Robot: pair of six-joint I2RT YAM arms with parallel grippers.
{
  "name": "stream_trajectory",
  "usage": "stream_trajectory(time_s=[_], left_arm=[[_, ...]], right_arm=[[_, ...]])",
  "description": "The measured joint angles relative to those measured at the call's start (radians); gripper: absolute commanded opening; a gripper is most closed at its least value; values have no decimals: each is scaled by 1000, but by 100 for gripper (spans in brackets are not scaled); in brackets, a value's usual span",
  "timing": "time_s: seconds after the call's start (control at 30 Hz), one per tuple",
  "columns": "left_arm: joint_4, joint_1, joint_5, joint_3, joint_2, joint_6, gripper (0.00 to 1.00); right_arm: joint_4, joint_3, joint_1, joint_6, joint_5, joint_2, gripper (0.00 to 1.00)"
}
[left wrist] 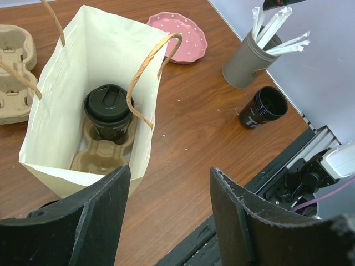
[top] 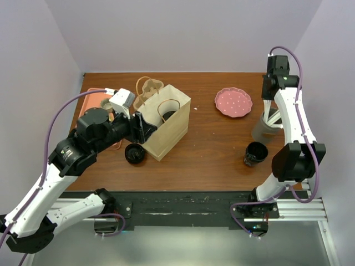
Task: Pack the takeout coffee
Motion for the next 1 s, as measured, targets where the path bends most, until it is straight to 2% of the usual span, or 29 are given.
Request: stream_trajectory(time_s=[0.03, 0.4, 0.47, 0.7, 0.83, 1.0], left_arm=[[0, 0, 0, 0, -2, 0, 64], [0, 0, 0, 0, -25, 0, 64], [-1, 0, 0, 0, -29, 2, 65], [-32, 0, -1, 26, -46, 4, 65], [-54, 0, -18, 51, -63, 3, 66], [-84, 0, -69, 96, -85, 3, 66]], right_arm=[[-3, 10, 0, -1, 0, 0, 0], [-70, 64, 0, -6, -3, -6, 0], [-110, 130, 0, -6, -5, -6, 0], [-227, 525, 0, -3, -29, -3, 0], [-198, 603, -2, 6, -137, -60, 0], [-13, 466, 16, 112, -371, -236, 0]])
